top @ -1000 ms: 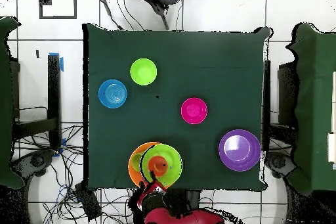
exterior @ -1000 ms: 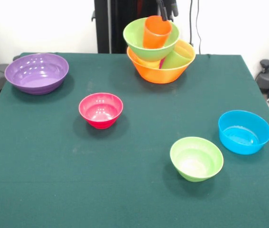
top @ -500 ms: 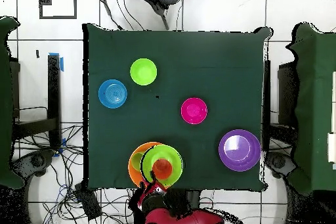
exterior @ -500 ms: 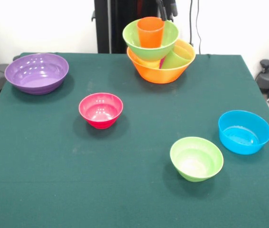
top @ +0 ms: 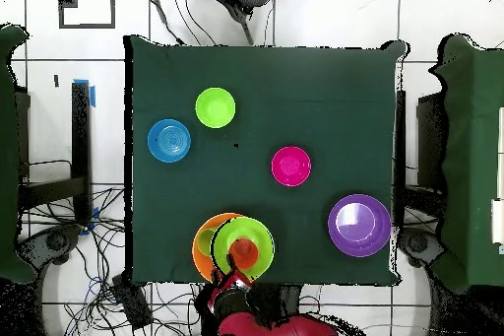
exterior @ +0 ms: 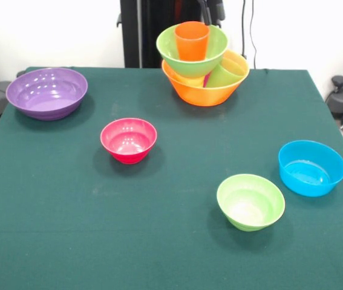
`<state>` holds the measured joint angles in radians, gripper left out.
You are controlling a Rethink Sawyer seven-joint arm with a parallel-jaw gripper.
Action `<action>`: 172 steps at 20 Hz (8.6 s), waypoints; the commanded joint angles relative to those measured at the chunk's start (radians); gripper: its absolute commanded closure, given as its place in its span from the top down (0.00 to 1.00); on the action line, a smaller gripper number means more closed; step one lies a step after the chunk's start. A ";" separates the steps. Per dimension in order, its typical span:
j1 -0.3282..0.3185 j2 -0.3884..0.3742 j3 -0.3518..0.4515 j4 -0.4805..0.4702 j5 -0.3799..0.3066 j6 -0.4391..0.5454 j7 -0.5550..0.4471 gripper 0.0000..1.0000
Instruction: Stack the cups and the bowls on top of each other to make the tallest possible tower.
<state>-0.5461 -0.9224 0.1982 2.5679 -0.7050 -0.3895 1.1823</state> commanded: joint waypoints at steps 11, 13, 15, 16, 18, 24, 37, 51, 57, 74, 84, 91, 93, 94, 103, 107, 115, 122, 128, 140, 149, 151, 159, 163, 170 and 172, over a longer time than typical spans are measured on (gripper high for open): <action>-0.091 -0.162 0.220 -0.028 0.029 0.179 0.188 1.00; -0.157 -0.228 0.338 0.012 0.074 0.222 0.200 1.00; -0.203 -0.273 0.423 0.039 0.112 0.249 0.205 1.00; -0.231 -0.295 0.472 0.054 0.136 0.260 0.203 1.00; -0.290 -0.334 0.569 0.083 0.184 0.279 0.196 1.00; -0.456 -0.403 0.793 0.110 0.303 0.334 0.139 1.00; -0.700 -0.350 0.937 -0.081 0.344 0.548 -0.018 1.00; -0.641 0.021 0.783 -0.503 0.245 0.832 -0.109 1.00; -0.591 0.101 0.749 -0.659 0.217 0.923 -0.133 1.00; -0.573 0.190 0.759 -0.835 0.160 1.012 -0.166 1.00; -0.562 0.211 0.743 -0.870 0.119 1.017 -0.151 1.00; -0.519 0.204 0.712 -0.898 0.099 1.010 -0.087 1.00; -0.482 0.197 0.682 -0.923 0.094 0.996 -0.036 1.00; -0.460 0.194 0.666 -0.936 0.094 0.978 -0.002 1.00; -0.310 0.205 0.536 -1.028 0.138 0.891 0.176 1.00; -0.207 0.207 0.430 -1.059 0.127 0.832 0.275 1.00; -0.084 0.191 0.331 -1.024 0.181 0.740 0.379 1.00; -0.008 0.142 0.297 -0.945 0.210 0.686 0.471 1.00; 0.066 0.083 0.255 -0.903 0.216 0.673 0.552 1.00; 0.271 0.135 0.081 -0.988 0.211 0.621 0.708 1.00; 0.379 0.295 -0.127 -1.178 0.190 0.539 0.773 1.00; 0.385 0.313 -0.145 -1.207 0.198 0.543 0.770 1.00; 0.397 0.361 -0.202 -1.287 0.210 0.545 0.750 1.00; 0.394 0.373 -0.210 -1.309 0.220 0.549 0.736 1.00; 0.376 0.394 -0.206 -1.323 0.225 0.524 0.725 1.00; 0.369 0.397 -0.197 -1.322 0.228 0.525 0.720 1.00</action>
<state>-0.1670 -0.5732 -0.0410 1.2781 -0.4887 0.1381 1.8073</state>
